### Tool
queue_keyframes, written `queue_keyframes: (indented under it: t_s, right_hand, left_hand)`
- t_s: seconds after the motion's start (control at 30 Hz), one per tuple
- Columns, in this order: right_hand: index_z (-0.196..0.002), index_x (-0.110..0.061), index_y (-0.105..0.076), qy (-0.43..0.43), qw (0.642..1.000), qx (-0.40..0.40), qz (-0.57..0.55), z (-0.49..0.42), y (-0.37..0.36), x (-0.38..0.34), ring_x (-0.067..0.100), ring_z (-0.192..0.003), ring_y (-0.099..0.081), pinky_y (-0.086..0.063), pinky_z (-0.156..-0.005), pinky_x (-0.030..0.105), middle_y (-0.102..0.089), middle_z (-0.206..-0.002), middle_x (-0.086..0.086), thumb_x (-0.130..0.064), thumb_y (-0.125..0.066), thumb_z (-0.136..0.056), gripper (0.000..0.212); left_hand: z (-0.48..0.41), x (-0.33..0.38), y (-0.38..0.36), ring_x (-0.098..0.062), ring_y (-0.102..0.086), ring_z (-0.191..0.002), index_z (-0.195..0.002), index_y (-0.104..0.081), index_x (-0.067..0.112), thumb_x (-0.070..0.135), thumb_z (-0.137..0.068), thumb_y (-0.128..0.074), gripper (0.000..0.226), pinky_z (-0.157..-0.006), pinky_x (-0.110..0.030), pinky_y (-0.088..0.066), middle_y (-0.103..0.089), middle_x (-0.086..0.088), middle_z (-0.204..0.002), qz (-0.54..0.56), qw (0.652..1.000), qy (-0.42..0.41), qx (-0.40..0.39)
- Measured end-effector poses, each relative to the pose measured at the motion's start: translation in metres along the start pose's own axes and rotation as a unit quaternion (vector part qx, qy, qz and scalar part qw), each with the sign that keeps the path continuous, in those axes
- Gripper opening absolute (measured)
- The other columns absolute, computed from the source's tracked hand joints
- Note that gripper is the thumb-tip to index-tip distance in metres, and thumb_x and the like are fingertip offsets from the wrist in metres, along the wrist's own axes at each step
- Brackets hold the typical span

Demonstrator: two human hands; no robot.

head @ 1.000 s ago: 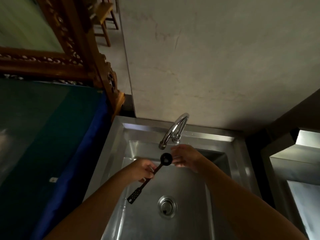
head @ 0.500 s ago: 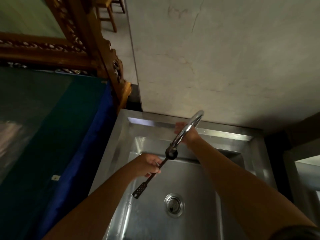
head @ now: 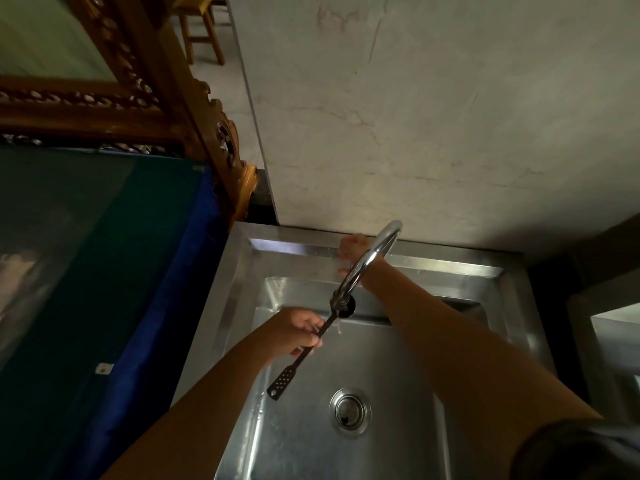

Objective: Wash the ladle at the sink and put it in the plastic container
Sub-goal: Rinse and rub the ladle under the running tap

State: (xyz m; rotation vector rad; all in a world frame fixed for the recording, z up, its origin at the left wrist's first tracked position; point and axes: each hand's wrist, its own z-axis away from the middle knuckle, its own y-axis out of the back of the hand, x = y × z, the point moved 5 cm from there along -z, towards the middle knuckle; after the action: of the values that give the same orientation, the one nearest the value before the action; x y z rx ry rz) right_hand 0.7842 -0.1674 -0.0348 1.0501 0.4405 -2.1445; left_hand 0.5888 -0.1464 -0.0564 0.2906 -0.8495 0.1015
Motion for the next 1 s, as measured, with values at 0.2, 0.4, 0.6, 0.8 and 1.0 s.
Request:
queue_keyframes:
  t_s: [0.2, 0.4, 0.6, 0.8, 1.0]
  right_hand:
    - [-0.090, 0.006, -0.061, -0.009, 0.999, -0.047, 0.012, 0.011, 0.004, 0.019, 0.023, -0.063, -0.063, -0.056, -0.057, 0.035, -0.061, -0.077, 0.011, -0.001, -0.045, -0.098, 0.020]
    - [-0.109, 0.003, -0.062, -0.008, 0.986, -0.067, 0.153, 0.045, 0.001, 0.053, 0.044, -0.112, -0.060, -0.049, -0.100, 0.052, -0.060, -0.123, 0.032, -0.012, -0.047, -0.096, 0.024]
    - [-0.104, -0.009, -0.065, -0.066, 0.993, -0.074, 0.057, 0.074, 0.014, 0.090, 0.027, -0.088, -0.070, -0.057, -0.073, 0.037, -0.071, -0.101, 0.016, -0.035, -0.052, -0.094, 0.031]
    - [-0.100, -0.006, -0.066, -0.075, 0.994, -0.079, -0.029, 0.091, 0.016, 0.090, 0.029, -0.084, -0.067, -0.052, -0.066, 0.035, -0.070, -0.097, 0.018, -0.017, -0.042, -0.096, 0.026]
    - [-0.089, -0.013, -0.076, -0.030, 0.993, -0.114, -0.010, 0.097, 0.011, 0.067, 0.028, -0.088, -0.069, -0.053, -0.080, 0.038, -0.076, -0.091, 0.011, -0.018, -0.052, -0.088, 0.025]
  left_hand:
    - [0.012, 0.000, -0.003, -0.019, -0.069, -0.081, -0.100, -0.068, 0.014, 0.000, -0.083, -0.063, 0.022, -0.070, -0.029, -0.051, -0.073, -0.009, -0.089, 0.011, 1.000, 0.005, 0.005]
    - [0.025, 0.000, -0.008, -0.016, -0.067, -0.080, -0.091, -0.069, 0.021, -0.001, -0.082, -0.062, 0.025, -0.069, -0.027, -0.050, -0.073, -0.006, -0.088, 0.024, 1.000, 0.011, 0.017]
    - [0.034, 0.003, -0.010, -0.017, -0.066, -0.078, -0.100, -0.068, 0.016, -0.003, -0.085, -0.060, 0.025, -0.065, -0.025, -0.049, -0.071, -0.008, -0.090, 0.030, 0.999, 0.010, 0.028]
    - [0.035, 0.006, -0.012, -0.017, -0.066, -0.068, -0.113, -0.064, 0.016, -0.001, -0.084, -0.062, 0.034, -0.065, -0.026, -0.050, -0.070, -0.008, -0.089, 0.037, 0.998, 0.019, 0.054]
    - [0.026, 0.017, -0.013, -0.014, -0.063, -0.062, -0.101, -0.064, 0.010, 0.009, -0.083, -0.066, 0.018, -0.059, -0.028, -0.049, -0.068, -0.002, -0.076, 0.080, 0.988, -0.024, 0.127]
